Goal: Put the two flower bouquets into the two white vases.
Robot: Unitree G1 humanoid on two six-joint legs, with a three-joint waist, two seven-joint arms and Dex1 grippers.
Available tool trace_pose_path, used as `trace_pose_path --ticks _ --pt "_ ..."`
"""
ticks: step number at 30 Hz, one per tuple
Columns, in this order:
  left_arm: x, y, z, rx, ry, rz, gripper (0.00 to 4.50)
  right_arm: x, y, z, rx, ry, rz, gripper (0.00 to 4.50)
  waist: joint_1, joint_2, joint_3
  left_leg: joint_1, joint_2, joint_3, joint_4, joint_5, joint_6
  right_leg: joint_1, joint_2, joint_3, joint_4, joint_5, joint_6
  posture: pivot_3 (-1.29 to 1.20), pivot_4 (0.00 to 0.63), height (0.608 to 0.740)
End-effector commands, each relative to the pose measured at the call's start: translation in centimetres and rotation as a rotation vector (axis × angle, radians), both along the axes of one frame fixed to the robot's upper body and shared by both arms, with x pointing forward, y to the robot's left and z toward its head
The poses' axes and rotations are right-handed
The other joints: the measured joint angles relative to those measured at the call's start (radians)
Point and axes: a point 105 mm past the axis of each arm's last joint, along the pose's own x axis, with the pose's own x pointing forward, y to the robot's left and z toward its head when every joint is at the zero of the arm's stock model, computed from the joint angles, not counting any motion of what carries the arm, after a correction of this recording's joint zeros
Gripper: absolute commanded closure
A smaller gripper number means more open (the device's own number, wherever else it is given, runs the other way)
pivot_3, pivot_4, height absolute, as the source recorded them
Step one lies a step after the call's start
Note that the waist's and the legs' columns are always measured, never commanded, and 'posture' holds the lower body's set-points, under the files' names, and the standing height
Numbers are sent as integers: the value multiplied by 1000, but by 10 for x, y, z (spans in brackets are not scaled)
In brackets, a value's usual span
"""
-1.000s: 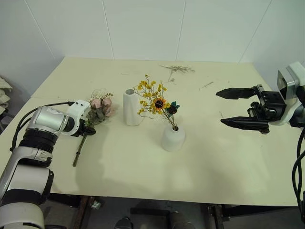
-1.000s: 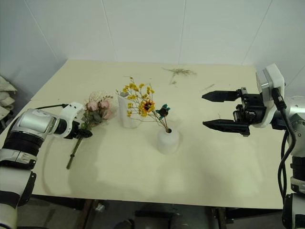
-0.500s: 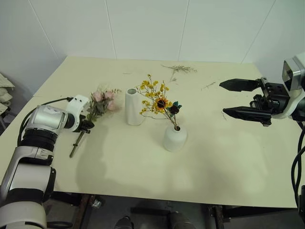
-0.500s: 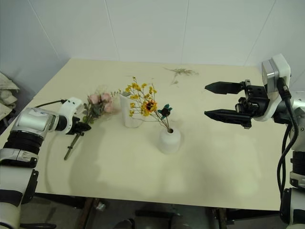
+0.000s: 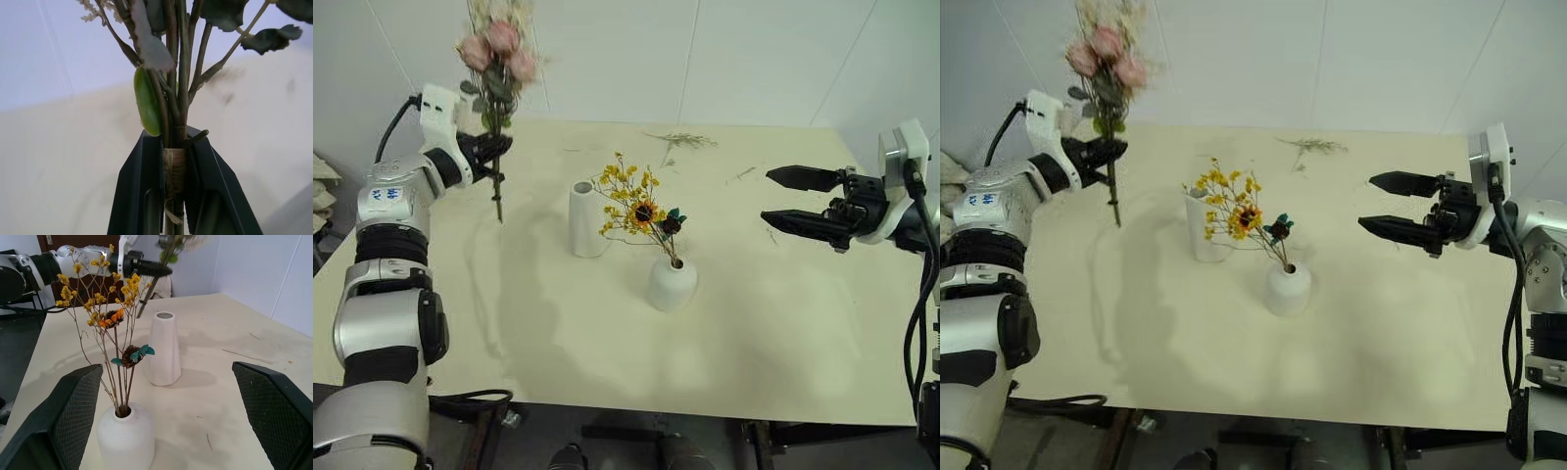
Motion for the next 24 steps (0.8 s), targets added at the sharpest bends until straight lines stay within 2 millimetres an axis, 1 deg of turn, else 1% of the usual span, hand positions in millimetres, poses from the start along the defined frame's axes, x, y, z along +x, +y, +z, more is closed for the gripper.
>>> trace_pose_path --ticks 1,4,6,8,12,16,21,24 --pt "-10 -13 36 -75 -145 -100 4301 -8 -3 12 20 -73 0 0 0 0 0 0 0 0 0 0 0 0 0 0 0 0 0 0 150 740" --pt "-11 -22 44 -80 -180 -138 4301 -10 -3 11 21 -75 3 0 -2 0 0 0 0 0 0 0 0 0 0 0 0 0 0 0 150 740" --pt "-14 -32 57 -170 -215 -201 4301 -13 -3 17 51 -86 11 0 -4 0 0 0 0 0 0 0 0 0 0 0 1 0 0 0 150 740" --pt "-15 -38 65 -233 -222 -241 4301 -16 -4 20 65 -97 14 0 -3 0 0 0 0 0 1 0 0 0 0 0 1 0 0 0 150 740" --pt "-15 -49 65 -204 -215 -290 4301 -17 -7 12 36 -97 -3 0 -5 0 0 0 0 0 1 0 0 0 0 0 1 0 1 0 150 740" --pt "-15 -58 59 -198 -195 -339 4301 -19 -7 8 38 -93 -9 0 -4 0 0 0 -1 0 1 0 0 0 0 0 1 0 1 0 150 740" --pt "-29 -70 66 -263 -263 -514 4301 -20 -5 2 33 -86 -15 0 -4 0 0 0 -1 0 1 1 -1 0 0 0 2 0 1 0 150 740" --pt "-31 -81 61 -286 -244 -593 4301 -21 -4 0 37 -86 -17 0 -4 0 0 0 -1 0 1 1 -1 0 0 0 1 0 1 0 150 740"
